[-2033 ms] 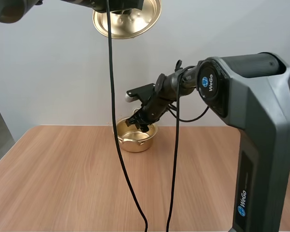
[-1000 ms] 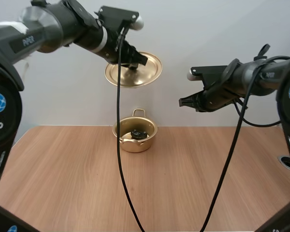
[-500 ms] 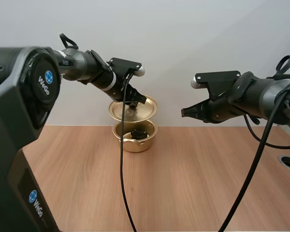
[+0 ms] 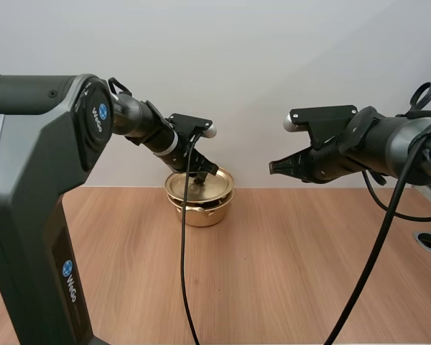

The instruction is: Open the pot, put the car inside, and close it

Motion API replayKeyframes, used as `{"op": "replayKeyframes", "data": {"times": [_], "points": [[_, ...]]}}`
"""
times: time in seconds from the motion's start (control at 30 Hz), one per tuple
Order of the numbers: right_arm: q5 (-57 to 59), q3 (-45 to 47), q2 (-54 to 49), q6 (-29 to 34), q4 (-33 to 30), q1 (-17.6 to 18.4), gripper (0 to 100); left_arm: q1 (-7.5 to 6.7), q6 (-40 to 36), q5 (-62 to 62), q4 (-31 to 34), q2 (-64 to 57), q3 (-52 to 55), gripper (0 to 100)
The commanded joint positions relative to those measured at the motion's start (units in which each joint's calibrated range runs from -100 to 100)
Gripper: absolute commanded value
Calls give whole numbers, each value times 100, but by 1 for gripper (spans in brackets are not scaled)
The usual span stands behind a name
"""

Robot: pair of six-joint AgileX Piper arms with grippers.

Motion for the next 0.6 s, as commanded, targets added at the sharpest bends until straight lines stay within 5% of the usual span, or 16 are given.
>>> {"op": "replayKeyframes", "data": {"times": [0.0, 0.13, 0.2, 0.27, 0.37, 0.47, 0.57], "points": [[4, 3, 2, 2, -4, 0, 0, -5, 110, -13, -171, 7, 0, 13], [9, 3, 2, 2, 7, 0, 0, -5, 110, -125, -174, 21, 0, 53], [9, 3, 2, 2, 19, 0, 0, -5, 98, -125, -174, 21, 0, 64], [9, 3, 2, 2, 31, 0, 0, -5, 83, -28, -174, 21, 0, 65], [-14, 3, 2, 2, 127, 0, 0, -5, -29, -27, -162, -57, 0, 53], [-14, 3, 2, 13, 320, 0, 0, -5, -83, -127, -135, -410, 0, 1], [-14, 3, 2, 140, 588, 0, 0, 3, -176, -48, -126, -976, 0, 0]]}}
